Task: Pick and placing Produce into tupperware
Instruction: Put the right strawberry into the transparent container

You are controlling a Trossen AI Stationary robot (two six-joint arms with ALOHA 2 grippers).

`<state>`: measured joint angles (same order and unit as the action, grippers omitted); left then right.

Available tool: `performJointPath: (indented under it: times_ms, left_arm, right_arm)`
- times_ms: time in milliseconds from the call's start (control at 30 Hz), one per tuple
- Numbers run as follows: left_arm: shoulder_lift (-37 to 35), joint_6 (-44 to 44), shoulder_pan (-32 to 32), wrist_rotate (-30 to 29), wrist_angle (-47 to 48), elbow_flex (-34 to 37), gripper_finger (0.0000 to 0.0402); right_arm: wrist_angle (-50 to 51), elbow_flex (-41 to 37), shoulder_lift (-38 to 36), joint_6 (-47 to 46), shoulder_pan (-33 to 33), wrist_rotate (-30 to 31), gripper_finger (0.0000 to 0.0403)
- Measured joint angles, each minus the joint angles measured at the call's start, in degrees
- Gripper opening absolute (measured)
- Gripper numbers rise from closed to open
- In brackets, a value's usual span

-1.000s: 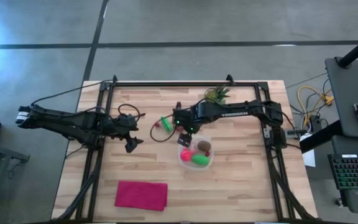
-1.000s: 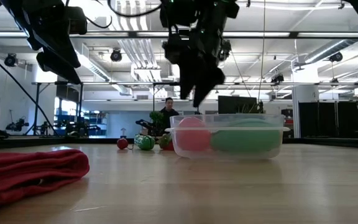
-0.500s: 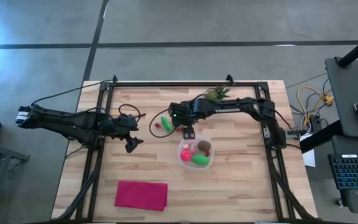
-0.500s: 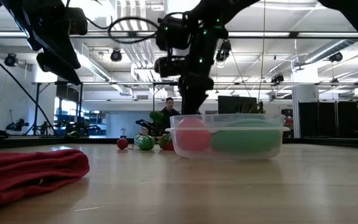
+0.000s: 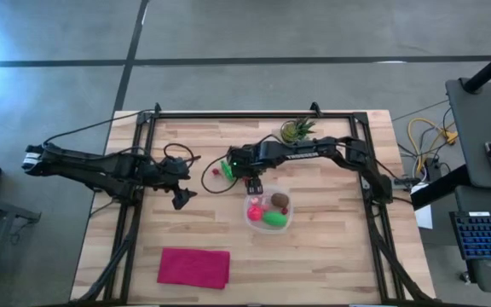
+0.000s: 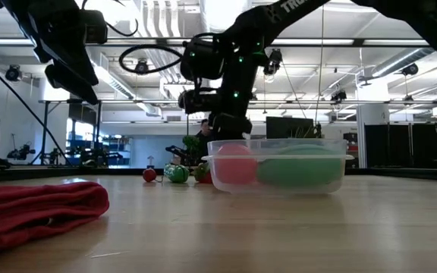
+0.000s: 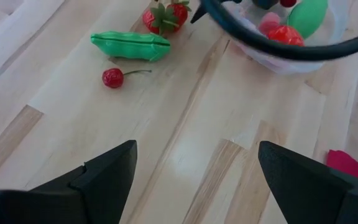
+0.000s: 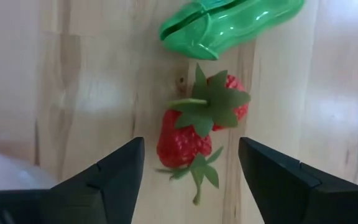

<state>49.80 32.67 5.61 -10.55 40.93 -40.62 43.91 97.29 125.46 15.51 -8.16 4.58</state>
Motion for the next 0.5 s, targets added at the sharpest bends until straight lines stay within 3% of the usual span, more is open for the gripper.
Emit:
performJointPath:
  times_ms: [500]
  left_arm:
    - [0.35,0.00,0.00,-0.21,0.15,0.02,0.0322]
  right_arm:
    - [-0.82,0.03,2.56,-2.01,-0.02,-0.04,0.0219]
